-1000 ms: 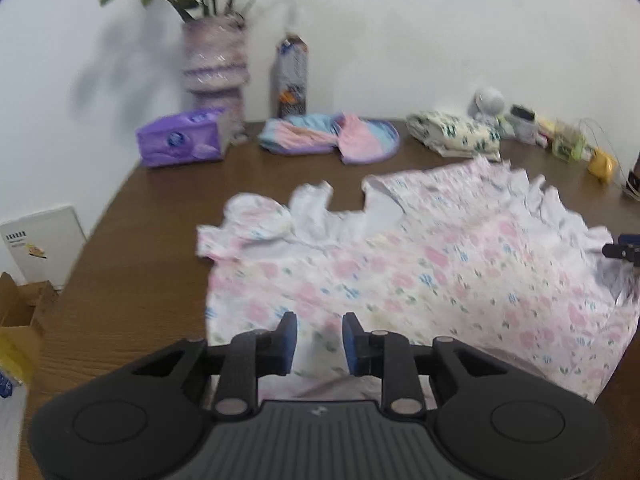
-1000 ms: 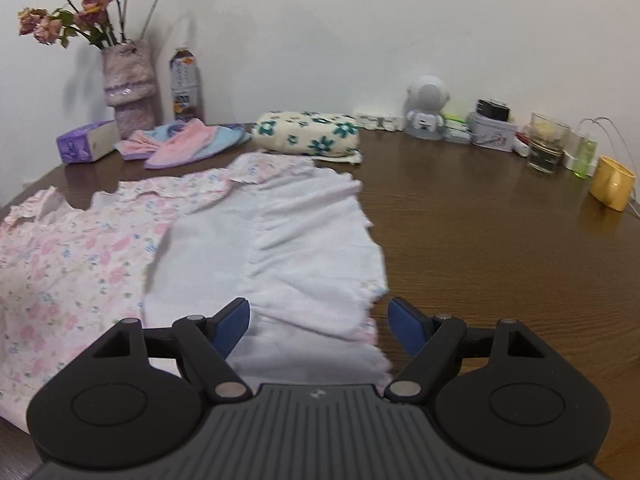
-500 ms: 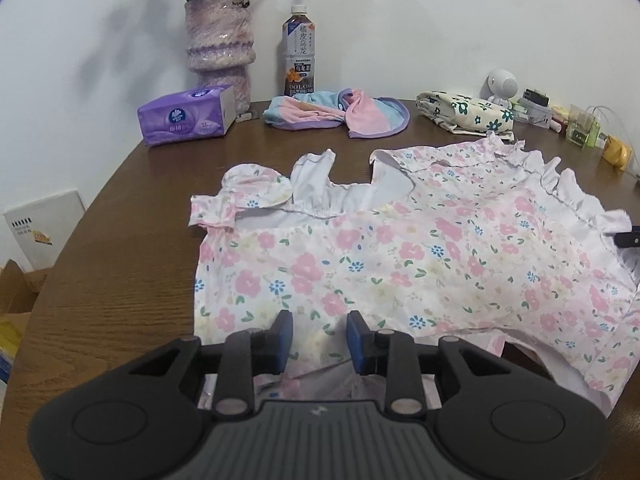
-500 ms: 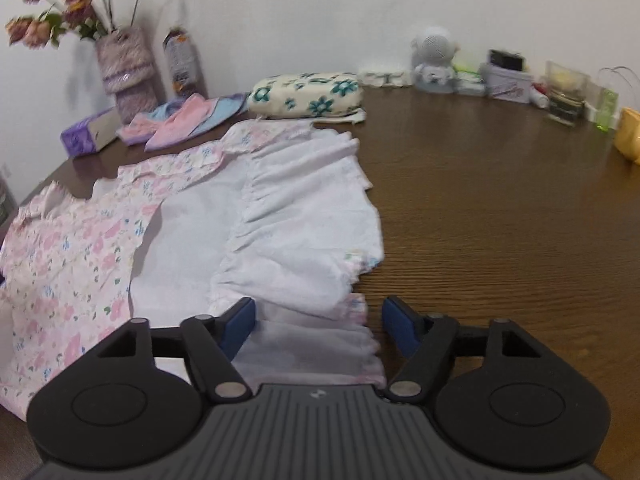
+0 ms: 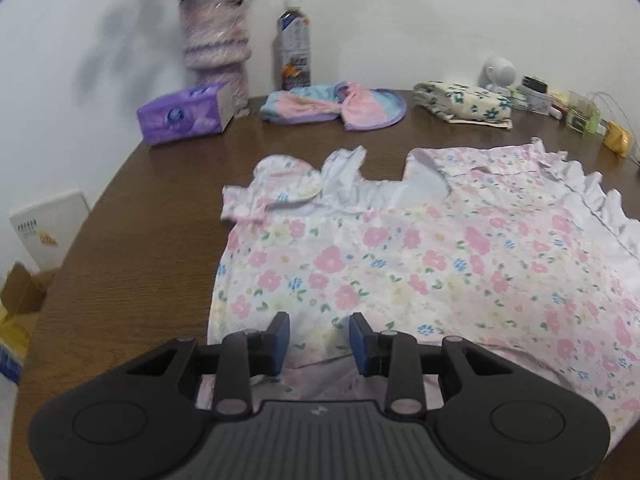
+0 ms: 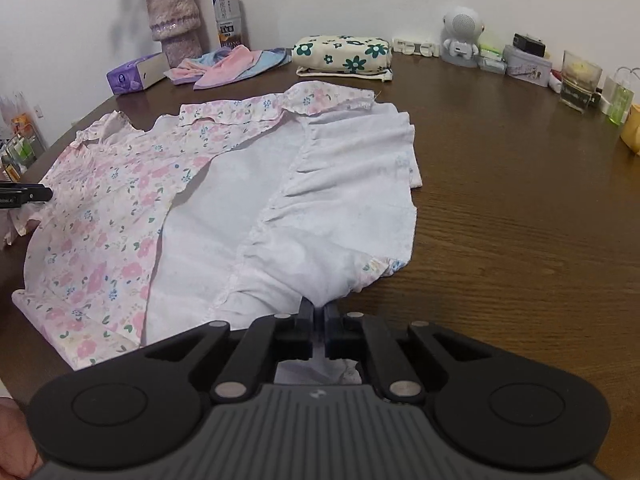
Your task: Fold clothes
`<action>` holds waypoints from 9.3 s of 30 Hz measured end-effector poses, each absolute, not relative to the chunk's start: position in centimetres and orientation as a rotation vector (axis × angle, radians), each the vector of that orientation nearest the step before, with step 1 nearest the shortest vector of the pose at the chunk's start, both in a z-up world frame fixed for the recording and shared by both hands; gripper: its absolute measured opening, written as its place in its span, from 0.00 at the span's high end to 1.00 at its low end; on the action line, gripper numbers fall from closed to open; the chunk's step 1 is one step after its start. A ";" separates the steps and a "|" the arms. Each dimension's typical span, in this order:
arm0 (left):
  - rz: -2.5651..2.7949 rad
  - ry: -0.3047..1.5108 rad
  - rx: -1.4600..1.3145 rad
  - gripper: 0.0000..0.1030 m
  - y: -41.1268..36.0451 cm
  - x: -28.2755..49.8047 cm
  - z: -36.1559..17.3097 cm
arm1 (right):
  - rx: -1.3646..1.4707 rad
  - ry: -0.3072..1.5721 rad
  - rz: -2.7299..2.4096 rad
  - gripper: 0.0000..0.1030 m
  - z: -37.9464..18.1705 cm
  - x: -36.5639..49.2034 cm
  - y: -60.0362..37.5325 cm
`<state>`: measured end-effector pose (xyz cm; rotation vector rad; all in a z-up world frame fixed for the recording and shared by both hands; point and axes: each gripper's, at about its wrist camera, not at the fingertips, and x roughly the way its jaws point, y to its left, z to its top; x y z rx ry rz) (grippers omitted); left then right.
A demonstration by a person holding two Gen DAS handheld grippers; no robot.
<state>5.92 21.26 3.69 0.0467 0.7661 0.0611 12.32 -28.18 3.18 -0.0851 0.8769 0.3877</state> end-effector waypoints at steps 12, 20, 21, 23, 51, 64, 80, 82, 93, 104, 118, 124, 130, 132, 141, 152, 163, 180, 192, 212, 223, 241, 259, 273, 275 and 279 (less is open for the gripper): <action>-0.172 0.799 0.261 0.48 14.3 17.8 10.0 | -0.222 0.712 0.372 0.53 8.2 20.2 -25.7; -0.190 0.952 0.256 0.53 12.2 27.7 4.3 | -0.238 0.836 0.382 0.40 5.0 32.2 -21.6; -0.200 0.961 0.237 0.53 12.6 28.3 3.9 | -0.234 0.847 0.407 0.39 4.6 32.6 -21.2; -0.227 0.964 0.216 0.56 12.7 28.9 3.6 | -0.229 0.868 0.456 0.39 3.9 33.4 -20.6; -0.076 0.650 0.248 0.68 13.5 26.7 6.4 | -0.208 0.730 0.378 0.60 3.7 34.7 -19.3; -0.139 0.826 0.247 1.00 12.8 30.0 2.9 | -0.269 0.772 0.441 0.52 3.0 30.4 -18.1; -0.196 0.765 0.233 0.74 13.1 23.7 5.7 | -0.164 0.742 0.478 0.48 3.4 28.0 -20.7; -0.224 0.798 0.223 0.74 12.9 21.4 5.3 | -0.179 0.757 0.505 0.47 3.6 26.9 -20.6; -0.171 0.792 0.080 0.73 14.8 13.9 3.9 | -0.245 0.812 0.487 0.32 2.3 24.2 -20.5; -0.448 0.755 0.063 0.83 7.2 3.6 3.5 | -0.112 0.784 0.543 0.56 3.2 14.2 -21.5; -0.296 0.655 0.077 0.83 5.4 -0.8 1.4 | -0.157 0.693 0.492 0.58 1.2 7.4 -21.9; -0.274 0.643 0.074 0.83 5.1 -1.4 1.3 | -0.139 0.656 0.461 0.56 0.9 7.0 -21.8; -0.234 0.604 -0.071 0.42 6.2 -1.8 2.0 | -0.121 0.651 0.444 0.54 1.1 7.0 -21.7; -0.192 0.555 -0.112 0.23 6.6 -2.4 2.8 | -0.105 0.629 0.436 0.39 1.8 6.5 -21.8; -0.228 0.535 -0.210 0.04 6.0 -3.7 3.5 | -0.035 0.577 0.447 0.00 4.7 3.7 -22.0; -0.229 0.573 -0.158 0.04 5.1 -4.5 2.8 | -0.049 0.610 0.399 0.00 3.8 2.8 -22.1; -0.273 0.605 0.215 0.06 3.9 -4.1 4.1 | -0.314 0.553 0.383 0.01 4.3 1.8 -22.6; -0.468 0.734 0.758 0.42 2.7 -0.6 2.9 | -0.979 0.585 0.606 0.21 2.7 2.9 -20.8; -0.542 0.727 1.002 0.97 1.5 -0.2 1.9 | -1.241 0.554 0.712 0.57 2.0 2.8 -19.4; -0.378 0.578 0.876 1.00 2.7 3.9 7.1 | -1.170 0.457 0.688 0.95 5.8 4.6 -20.4; -0.310 0.615 0.839 1.00 2.7 12.9 4.8 | -1.104 0.431 0.593 0.95 5.6 14.3 -20.4; -0.287 0.699 0.448 0.56 7.7 17.2 3.5 | -0.848 0.506 0.552 0.85 1.1 20.5 -21.2; -0.393 0.677 0.098 0.58 6.8 13.5 3.6 | -0.175 0.466 0.584 0.49 6.7 16.1 -24.4; -0.301 0.649 -0.027 0.63 12.4 12.7 3.0 | -0.215 0.646 0.641 0.57 1.0 17.7 -19.8; -0.369 0.609 0.004 0.63 11.2 11.9 3.8 | -0.227 0.640 0.638 0.57 1.0 17.4 -19.6; -0.449 0.620 0.104 0.63 7.7 11.5 3.3 | -0.250 0.563 0.701 0.56 2.0 15.4 -18.0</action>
